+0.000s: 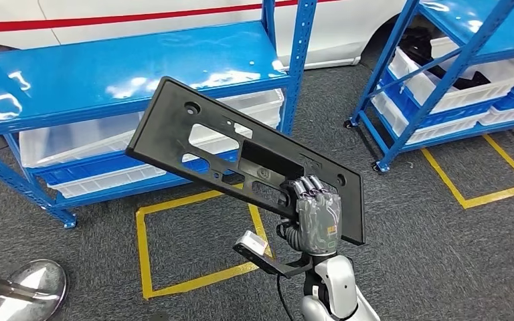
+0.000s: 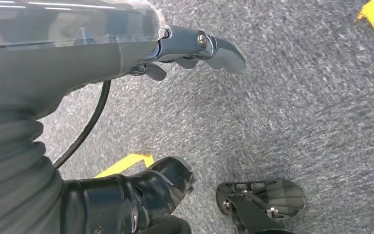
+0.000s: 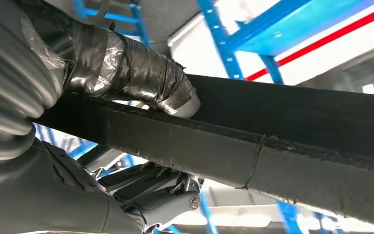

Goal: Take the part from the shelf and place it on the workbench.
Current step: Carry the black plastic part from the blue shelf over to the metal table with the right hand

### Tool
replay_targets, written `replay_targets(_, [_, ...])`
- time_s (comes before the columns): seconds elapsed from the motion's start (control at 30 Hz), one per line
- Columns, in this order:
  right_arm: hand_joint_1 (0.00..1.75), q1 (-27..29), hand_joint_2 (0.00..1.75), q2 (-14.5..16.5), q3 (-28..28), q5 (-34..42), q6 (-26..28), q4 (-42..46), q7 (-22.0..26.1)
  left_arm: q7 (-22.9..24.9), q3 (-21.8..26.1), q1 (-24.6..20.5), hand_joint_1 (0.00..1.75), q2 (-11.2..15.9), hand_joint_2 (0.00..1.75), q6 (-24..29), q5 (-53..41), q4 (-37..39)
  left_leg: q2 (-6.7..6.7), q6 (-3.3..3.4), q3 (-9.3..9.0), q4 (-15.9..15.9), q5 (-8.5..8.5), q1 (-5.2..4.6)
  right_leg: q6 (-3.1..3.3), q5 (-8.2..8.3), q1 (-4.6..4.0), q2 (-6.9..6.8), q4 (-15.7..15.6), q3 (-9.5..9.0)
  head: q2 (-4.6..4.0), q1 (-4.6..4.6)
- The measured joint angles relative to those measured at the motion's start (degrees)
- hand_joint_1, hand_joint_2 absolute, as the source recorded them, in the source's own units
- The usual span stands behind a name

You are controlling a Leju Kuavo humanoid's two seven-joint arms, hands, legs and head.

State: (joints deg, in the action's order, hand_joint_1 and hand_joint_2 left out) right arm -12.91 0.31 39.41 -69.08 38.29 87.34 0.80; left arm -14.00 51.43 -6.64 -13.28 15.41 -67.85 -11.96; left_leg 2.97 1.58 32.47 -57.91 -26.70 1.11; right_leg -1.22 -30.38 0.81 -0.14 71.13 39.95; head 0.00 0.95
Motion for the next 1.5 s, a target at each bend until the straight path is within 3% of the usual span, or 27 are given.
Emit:
replay_targets(0.07, [1.75, 0.51, 1.75, -0.09, -0.63, 0.27, 0.34, 0.59, 0.35, -0.04, 0.06, 0.01, 0.00, -0.01, 1.75, 0.08, 0.10, 0.00, 0.97, -0.32, -0.10, -0.30, -0.30, -0.16, 0.50, 2.89, -0.40, -2.02, -7.59, -4.09, 0.00, 0.00])
replay_targets(0.1, [1.75, 0.73, 1.75, -0.10, -1.00, 0.42, 0.50, 1.02, 0.61, -0.06, 0.10, 0.05, 0.00, -0.01, 1.75, 0.12, 0.14, 0.00, 1.39, -0.55, -0.14, -0.40, -0.41, -0.26, 0.89, 3.48, -0.73, -2.85, -10.14, -5.38, 0.00, 0.00])
replay_targets(0.17, [1.75, 1.38, 1.75, -0.12, -1.98, 0.67, 0.80, 1.91, 1.24, -0.11, 0.20, 0.14, 0.00, -0.01, 1.75, 0.19, 0.26, 0.00, 2.26, -1.11, -0.30, -0.38, -0.52, -0.46, 1.56, 3.35, -1.30, -3.23, -11.52, -5.87, 0.00, -0.02])
replay_targets(0.23, [1.75, 2.36, 1.75, -0.11, -3.17, 0.80, 1.01, 2.74, 1.96, -0.21, 0.26, 0.15, 0.00, 0.00, 1.75, 0.23, 0.38, 0.00, 2.70, -1.70, -0.56, -0.33, -0.78, -0.44, 2.16, 3.63, -1.07, -2.11, -11.91, -5.94, 0.00, -0.02])
replay_targets(0.27, [1.75, 2.79, 1.75, -0.08, -3.73, 0.87, 1.09, 3.08, 2.34, -0.32, 0.28, 0.17, 0.00, 0.01, 1.75, 0.24, 0.43, 0.00, 2.00, -1.95, -0.39, -0.97, -1.50, -0.39, 2.56, 3.87, -0.85, -1.57, -12.19, -6.08, 0.00, -0.02])
replay_targets(0.33, [1.75, 3.32, 1.75, 0.04, -4.55, 0.99, 1.19, 3.55, 3.09, -0.48, 0.42, 0.30, 0.00, 0.02, 1.75, 0.24, 0.47, 0.00, -0.60, -2.25, 1.64, -5.77, -4.76, -0.17, 3.26, 4.34, -0.48, -0.50, -12.62, -6.22, 0.00, -0.04])
replay_targets(0.4, [1.75, 3.82, 1.75, 0.14, -5.22, 1.03, 1.23, 3.84, 3.67, -0.56, 0.66, 0.51, 0.00, 0.03, 1.75, 0.24, 0.56, 0.00, -2.20, -2.48, 5.05, -13.35, -8.09, -0.09, 3.55, 4.51, -0.48, 0.78, -12.54, -6.02, 0.00, -0.05])
replay_targets(0.43, [1.75, 4.18, 1.75, 0.15, -5.51, 1.03, 1.23, 3.91, 3.85, -0.59, 0.76, 0.60, 0.00, 0.03, 1.75, 0.24, 0.61, 0.00, -2.40, -2.59, 6.13, -15.64, -8.45, -0.06, 3.57, 4.53, -0.49, 1.49, -12.44, -5.98, 0.00, -0.05])
replay_targets(0.47, [1.75, 4.55, 1.75, 0.15, -5.79, 1.03, 1.23, 3.98, 3.98, -0.61, 0.84, 0.66, 0.00, 0.04, 1.75, 0.24, 0.65, 0.00, -2.48, -2.65, 6.33, -15.90, -7.70, -0.02, 3.55, 4.51, -0.48, 2.23, -12.33, -5.95, 0.00, -0.05])
replay_targets(0.53, [1.75, 5.06, 1.75, 0.16, -6.23, 1.02, 1.23, 4.17, 4.21, -0.69, 0.90, 0.71, 0.00, 0.04, 1.75, 0.24, 0.70, 0.00, -3.28, -2.62, 3.80, -10.06, -3.73, 0.21, 3.38, 4.40, -0.40, 3.76, -11.95, -5.92, 0.00, -0.06])
replay_targets(0.6, [1.75, 5.25, 1.75, 0.22, -6.54, 1.01, 1.24, 4.52, 4.48, -0.82, 0.98, 0.76, 0.00, 0.05, 1.75, 0.23, 0.84, 0.00, -5.51, -2.47, 0.74, -3.33, -1.25, 0.44, 2.85, 4.21, -0.43, 5.18, -11.34, -5.56, 0.00, -0.05])
replay_targets(0.67, [1.75, 5.49, 1.75, 0.36, -6.79, 1.08, 1.25, 4.87, 4.82, -0.96, 1.07, 0.74, 0.00, 0.06, 1.75, 0.21, 1.04, 0.00, -6.63, -2.23, -0.19, -1.25, -1.23, 0.34, 2.07, 4.32, -0.31, 6.26, -11.02, -5.02, 0.00, -0.05])
replay_targets(0.73, [1.75, 6.00, 1.75, 0.45, -7.04, 1.35, 1.26, 5.14, 5.31, -1.09, 1.09, 0.63, 0.00, 0.05, 1.75, 0.18, 1.15, 0.00, -5.61, -1.61, -0.26, -0.88, -0.90, 0.32, 1.36, 4.51, -0.12, 6.71, -11.00, -4.68, 0.00, -0.06])
replay_targets(0.8, [1.75, 6.40, 1.75, 0.46, -7.24, 1.65, 1.28, 5.41, 5.80, -1.30, 1.09, 0.61, 0.00, 0.03, 1.75, 0.05, 1.20, 0.00, -4.34, -0.73, -0.39, -0.35, -0.47, 0.42, 0.76, 3.07, -0.19, 4.43, -8.97, -3.67, 0.00, 0.10])
replay_targets(0.87, [1.75, 6.51, 1.75, 0.47, -7.33, 1.78, 1.29, 5.59, 6.05, -1.50, 1.09, 0.72, 0.00, 0.02, 1.75, -0.13, 1.21, 0.00, -3.01, -0.18, -0.34, -0.15, -0.34, 0.29, 0.24, -0.41, -0.12, 1.45, -2.82, -0.83, 0.00, 0.28])
replay_targets(0.93, [1.75, 6.71, 1.75, 0.47, -7.44, 1.82, 1.29, 5.61, 6.11, -1.56, 1.10, 0.89, 0.00, 0.02, 1.75, -0.24, 1.22, 0.00, -1.52, -0.02, -0.21, -0.24, -0.41, 0.16, -0.18, -2.86, 0.08, 0.63, 3.58, 2.10, 0.00, 0.31])
replay_targets(0.97, [1.75, 6.84, 1.75, 0.46, -7.52, 1.82, 1.29, 5.61, 6.11, -1.56, 1.10, 0.93, 0.00, 0.03, 1.75, -0.29, 1.24, 0.00, -0.80, -0.03, -0.19, -0.29, -0.46, 0.14, -0.29, -2.64, 0.14, 0.48, 4.34, 2.34, 0.00, 0.31])
replay_targets(1.03, [1.75, 7.00, 1.75, 0.46, -7.69, 1.83, 1.29, 5.62, 6.20, -1.59, 1.11, 0.89, 0.00, 0.03, 1.75, -0.38, 1.27, 0.00, 0.52, -0.19, -0.30, -0.35, -0.63, 0.13, -0.22, 0.46, 0.15, -0.32, -0.69, -0.58, 0.00, 0.31])
replay_targets(1.1, [1.75, 7.03, 1.75, 0.47, -7.88, 1.83, 1.29, 5.81, 6.56, -1.63, 1.13, 0.86, 0.00, 0.03, 1.75, -0.45, 1.30, 0.00, 1.56, -0.57, -0.52, -0.43, -0.88, -0.04, 0.36, 2.90, -0.34, -2.97, -8.29, -4.64, 0.00, 0.30])
replay_targets(1.17, [1.75, 7.22, 1.75, 0.49, -8.21, 1.85, 1.29, 6.16, 7.11, -1.65, 1.20, 0.90, 0.00, 0.02, 1.75, -0.47, 1.30, 0.00, 2.52, -1.12, -0.71, -0.43, -1.05, -0.34, 1.17, 3.17, -1.01, -4.41, -11.30, -5.95, 0.00, 0.28])
replay_targets(1.23, [1.75, 7.76, 1.75, 0.51, -8.64, 1.88, 1.29, 6.53, 7.65, -1.65, 1.24, 0.93, 0.00, 0.02, 1.75, -0.43, 1.30, 0.00, 3.58, -1.75, -0.90, -0.25, -1.21, -0.54, 1.93, 3.43, -1.14, -3.20, -11.64, -5.85, 0.00, 0.26])
replay_targets(1.27, [1.75, 8.10, 1.75, 0.55, -8.85, 1.89, 1.30, 6.72, 7.87, -1.65, 1.24, 0.94, 0.00, 0.03, 1.75, -0.41, 1.30, 0.00, 3.40, -2.04, -0.90, -0.49, -1.68, -0.52, 2.32, 3.65, -1.02, -2.58, -11.94, -5.94, 0.00, 0.26])
replay_targets(1.33, [1.75, 8.52, 1.75, 0.75, -9.13, 1.88, 1.33, 7.04, 8.11, -1.66, 1.26, 1.03, 0.00, 0.04, 1.75, -0.39, 1.30, 0.00, 1.13, -2.36, 0.48, -3.96, -4.28, -0.44, 3.17, 4.12, -0.68, -1.27, -12.51, -6.07, 0.00, 0.24])
replay_targets(1.4, [1.75, 8.73, 1.75, 1.01, -9.24, 1.89, 1.35, 7.16, 8.31, -1.70, 1.31, 1.22, 0.00, 0.05, 1.75, -0.40, 1.35, 0.00, -1.70, -2.41, 3.82, -11.60, -8.04, -0.33, 3.55, 4.26, -0.63, 0.11, -12.52, -5.95, 0.00, 0.23])
replay_targets(1.43, [1.75, 8.93, 1.75, 1.09, -9.31, 1.91, 1.35, 7.19, 8.53, -1.75, 1.35, 1.32, 0.00, 0.07, 1.75, -0.43, 1.40, 0.00, -2.29, -2.45, 5.45, -15.02, -9.11, -0.33, 3.61, 4.27, -0.65, 0.92, -12.47, -5.93, 0.00, 0.23])
replay_targets(1.47, [1.75, 9.20, 1.75, 1.13, -9.41, 1.96, 1.35, 7.22, 8.87, -1.82, 1.39, 1.40, 0.00, 0.08, 1.75, -0.46, 1.45, 0.00, -2.52, -2.47, 6.33, -16.66, -9.07, -0.32, 3.61, 4.27, -0.65, 1.75, -12.40, -5.94, 0.00, 0.22])
replay_targets(1.5, [1.75, 9.49, 1.75, 1.16, -9.58, 2.07, 1.35, 7.27, 9.29, -1.90, 1.43, 1.45, 0.00, 0.08, 1.75, -0.50, 1.49, 0.00, -2.63, -2.47, 6.14, -15.93, -7.82, -0.28, 3.58, 4.24, -0.63, 2.60, -12.29, -5.97, 0.00, 0.22])
